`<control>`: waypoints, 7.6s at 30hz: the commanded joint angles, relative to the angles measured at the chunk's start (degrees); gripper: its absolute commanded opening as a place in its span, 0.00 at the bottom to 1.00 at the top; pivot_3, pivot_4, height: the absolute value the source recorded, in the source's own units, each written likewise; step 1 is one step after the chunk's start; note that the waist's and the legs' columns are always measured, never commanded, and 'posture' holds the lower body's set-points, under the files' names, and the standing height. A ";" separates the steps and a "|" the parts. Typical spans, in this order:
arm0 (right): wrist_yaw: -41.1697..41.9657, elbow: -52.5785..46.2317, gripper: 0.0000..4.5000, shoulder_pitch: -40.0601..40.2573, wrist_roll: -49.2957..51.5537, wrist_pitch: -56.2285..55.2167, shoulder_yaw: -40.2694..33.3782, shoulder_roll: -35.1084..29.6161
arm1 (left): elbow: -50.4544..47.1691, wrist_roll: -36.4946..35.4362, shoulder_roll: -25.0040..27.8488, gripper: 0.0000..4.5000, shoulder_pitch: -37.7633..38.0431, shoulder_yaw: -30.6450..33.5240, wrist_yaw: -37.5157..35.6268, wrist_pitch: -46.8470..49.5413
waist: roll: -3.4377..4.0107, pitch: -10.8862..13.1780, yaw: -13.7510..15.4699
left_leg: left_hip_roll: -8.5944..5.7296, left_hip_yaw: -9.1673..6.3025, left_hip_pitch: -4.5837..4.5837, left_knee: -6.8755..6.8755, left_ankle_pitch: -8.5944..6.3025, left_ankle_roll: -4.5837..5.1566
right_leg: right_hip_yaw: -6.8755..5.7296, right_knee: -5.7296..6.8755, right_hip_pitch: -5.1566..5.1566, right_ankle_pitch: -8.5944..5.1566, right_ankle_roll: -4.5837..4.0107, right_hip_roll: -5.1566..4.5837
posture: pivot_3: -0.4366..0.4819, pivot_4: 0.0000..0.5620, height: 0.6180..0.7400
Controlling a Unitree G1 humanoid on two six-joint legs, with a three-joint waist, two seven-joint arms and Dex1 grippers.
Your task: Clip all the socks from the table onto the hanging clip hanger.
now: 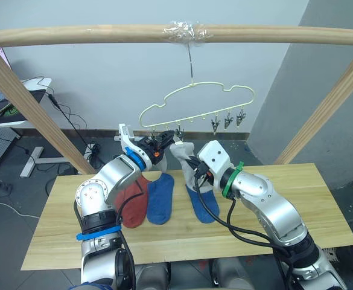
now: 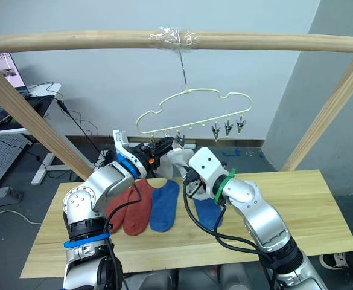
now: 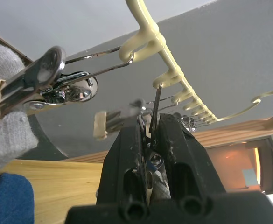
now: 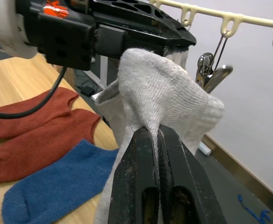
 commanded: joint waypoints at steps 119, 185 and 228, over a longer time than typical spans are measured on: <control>2.98 -5.29 1.00 3.28 19.55 -1.24 -21.86 -5.43 | 7.19 78.86 -6.02 0.46 -2.51 -26.36 -32.25 -53.27 | 0.03 0.03 -1.53 | 0.00 -0.01 -1.06 0.24 0.12 -0.01 | -0.03 0.17 -0.97 0.32 -0.24 0.05 | 0.29 0.26 1.00; 5.43 65.37 0.96 -11.11 -8.36 -28.31 1.19 6.52 | -13.61 58.34 5.90 0.00 1.91 -14.66 -36.08 -16.02 | 0.03 -0.01 -1.61 | 0.03 0.23 -0.59 0.31 0.31 -0.01 | 0.33 0.83 -0.96 0.44 -0.37 0.14 | 0.45 0.26 1.00; 8.17 -0.04 0.01 8.67 0.39 -11.25 -8.23 -0.26 | -2.98 23.07 -0.38 0.00 -7.14 2.88 -17.46 9.95 | -0.37 -0.32 -1.56 | 0.26 1.28 -0.09 0.28 0.30 -0.05 | 1.29 0.85 -0.90 0.47 0.11 0.40 | 0.35 0.23 1.00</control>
